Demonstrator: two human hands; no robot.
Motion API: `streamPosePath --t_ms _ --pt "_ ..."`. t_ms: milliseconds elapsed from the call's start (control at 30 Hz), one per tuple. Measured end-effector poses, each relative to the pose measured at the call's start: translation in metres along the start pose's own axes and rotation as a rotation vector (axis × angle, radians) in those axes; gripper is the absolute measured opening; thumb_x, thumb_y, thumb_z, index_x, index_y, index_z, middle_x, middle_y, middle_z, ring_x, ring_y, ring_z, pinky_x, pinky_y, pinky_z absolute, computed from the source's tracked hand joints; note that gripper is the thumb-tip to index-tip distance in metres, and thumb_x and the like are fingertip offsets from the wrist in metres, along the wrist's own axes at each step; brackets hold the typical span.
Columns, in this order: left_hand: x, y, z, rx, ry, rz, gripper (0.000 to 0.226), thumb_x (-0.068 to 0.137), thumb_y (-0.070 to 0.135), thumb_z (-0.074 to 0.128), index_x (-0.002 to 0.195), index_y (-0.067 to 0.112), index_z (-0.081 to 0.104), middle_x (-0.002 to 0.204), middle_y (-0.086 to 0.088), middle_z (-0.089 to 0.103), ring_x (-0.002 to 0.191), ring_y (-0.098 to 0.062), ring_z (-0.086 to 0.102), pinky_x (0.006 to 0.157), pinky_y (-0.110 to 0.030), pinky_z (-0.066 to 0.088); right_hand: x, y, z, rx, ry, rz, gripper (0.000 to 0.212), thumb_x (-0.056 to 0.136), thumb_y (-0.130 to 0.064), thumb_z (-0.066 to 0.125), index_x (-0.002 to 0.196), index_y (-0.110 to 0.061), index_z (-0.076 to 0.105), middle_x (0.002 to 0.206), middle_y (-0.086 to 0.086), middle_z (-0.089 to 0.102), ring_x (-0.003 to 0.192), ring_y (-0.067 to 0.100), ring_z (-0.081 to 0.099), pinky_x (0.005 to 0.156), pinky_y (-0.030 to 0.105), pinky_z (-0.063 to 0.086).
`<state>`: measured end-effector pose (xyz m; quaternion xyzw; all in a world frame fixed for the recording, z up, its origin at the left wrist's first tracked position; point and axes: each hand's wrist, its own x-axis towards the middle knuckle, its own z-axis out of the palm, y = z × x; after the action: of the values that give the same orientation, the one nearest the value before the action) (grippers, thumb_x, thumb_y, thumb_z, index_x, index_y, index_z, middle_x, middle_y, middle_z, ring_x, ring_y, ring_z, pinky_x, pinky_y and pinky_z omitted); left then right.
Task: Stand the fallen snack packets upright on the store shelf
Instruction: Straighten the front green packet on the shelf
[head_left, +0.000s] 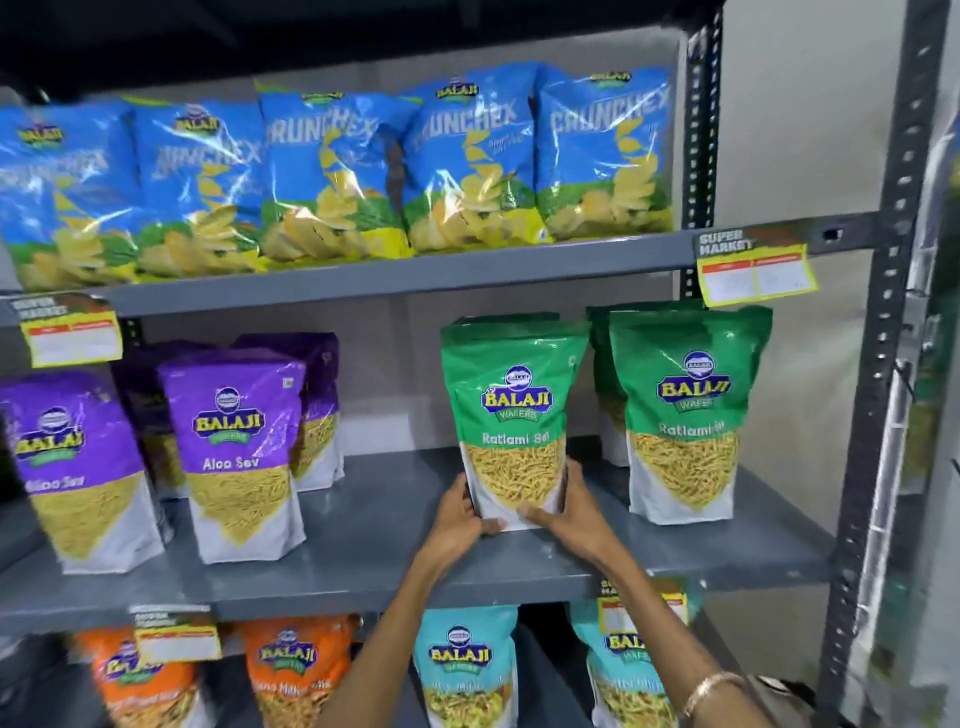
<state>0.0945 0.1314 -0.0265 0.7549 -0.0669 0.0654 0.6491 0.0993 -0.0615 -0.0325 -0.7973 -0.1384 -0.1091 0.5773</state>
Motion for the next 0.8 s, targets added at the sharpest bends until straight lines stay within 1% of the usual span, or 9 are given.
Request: streamPosePath --t_ms 100,333,467,567,633,667,700,733,800 --pt "-0.001 -0.005 -0.006 -0.022 -0.008 -0.008 0.076 0.072 -0.026 0.073 0.136 0.007 0.048 0.128 -0.01 0.065 0.111 -0.025 0.065 0.073 -0.017 0.06 -0.002 0.0 0.001 -0.025 -0.025 -0.021 0.089 0.078 -0.03 0.087 0.147 -0.021 0.031 0.145 -0.002 0.053 0.132 0.017 0.051 0.105 0.031 0.041" --pt "-0.003 -0.011 -0.009 -0.005 -0.024 0.011 0.071 0.073 -0.02 0.076 0.129 0.016 0.051 0.133 -0.011 0.067 0.109 -0.016 0.069 0.082 -0.019 0.06 -0.009 -0.004 -0.001 -0.035 -0.041 0.0 0.081 0.08 -0.027 0.085 0.143 -0.023 0.033 0.131 -0.008 0.055 0.126 0.017 0.054 0.1 0.029 0.042" --pt "-0.005 -0.01 -0.01 0.024 -0.034 0.006 0.07 0.073 -0.018 0.078 0.125 0.021 0.052 0.136 -0.012 0.066 0.12 -0.025 0.067 0.09 -0.026 0.061 -0.013 -0.007 -0.003 -0.039 -0.031 0.0 0.084 0.078 -0.025 0.087 0.143 -0.02 0.034 0.132 -0.006 0.056 0.129 0.019 0.055 0.098 0.028 0.042" --pt "-0.01 -0.006 -0.01 0.046 -0.008 0.017 0.082 0.067 -0.01 0.086 0.131 0.022 0.046 0.146 -0.012 0.059 0.13 -0.028 0.06 0.105 -0.041 0.054 -0.019 -0.011 -0.005 -0.074 -0.031 -0.01 0.1 0.073 -0.033 0.089 0.15 -0.021 0.026 0.14 -0.006 0.053 0.13 0.016 0.052 0.104 0.032 0.045" --pt "-0.02 -0.006 -0.006 0.139 0.148 0.11 0.102 0.062 0.008 0.094 0.147 0.018 0.038 0.152 0.002 0.048 0.138 -0.018 0.048 0.116 -0.041 0.042 -0.029 -0.011 -0.006 -0.061 0.034 -0.022 0.106 0.072 -0.041 0.088 0.154 -0.022 0.023 0.147 -0.008 0.049 0.134 0.014 0.05 0.111 0.037 0.045" --pt "-0.032 -0.001 0.0 0.199 0.264 0.159 0.104 0.063 0.015 0.095 0.15 0.018 0.037 0.148 0.008 0.045 0.137 -0.012 0.044 0.116 -0.035 0.039 -0.036 -0.007 -0.007 -0.034 0.089 -0.039 0.098 0.077 -0.041 0.085 0.153 -0.024 0.026 0.149 -0.006 0.049 0.134 0.014 0.052 0.112 0.041 0.047" --pt "-0.045 0.004 0.007 0.222 0.385 0.231 0.095 0.067 0.018 0.093 0.146 0.02 0.042 0.14 0.01 0.047 0.13 -0.009 0.047 0.11 -0.028 0.041 -0.048 -0.008 -0.011 -0.029 0.16 -0.074 0.082 0.083 -0.037 0.08 0.15 -0.026 0.034 0.147 -0.005 0.052 0.13 0.014 0.056 0.109 0.044 0.05" --pt "-0.059 0.01 0.017 0.21 0.48 0.328 0.077 0.071 0.018 0.091 0.137 0.024 0.05 0.13 0.01 0.053 0.118 -0.007 0.053 0.1 -0.023 0.045 -0.059 -0.007 -0.017 -0.045 0.25 -0.131 0.063 0.089 -0.031 0.075 0.143 -0.028 0.043 0.14 -0.005 0.056 0.124 0.013 0.059 0.105 0.045 0.053" --pt "-0.079 0.025 0.042 0.139 0.533 0.48 0.047 0.078 0.013 0.085 0.112 0.032 0.059 0.103 0.007 0.062 0.091 -0.01 0.06 0.079 -0.022 0.05 -0.076 -0.014 -0.037 -0.108 0.462 -0.243 0.034 0.096 -0.025 0.066 0.128 -0.026 0.055 0.125 -0.003 0.06 0.111 0.016 0.061 0.095 0.044 0.054"
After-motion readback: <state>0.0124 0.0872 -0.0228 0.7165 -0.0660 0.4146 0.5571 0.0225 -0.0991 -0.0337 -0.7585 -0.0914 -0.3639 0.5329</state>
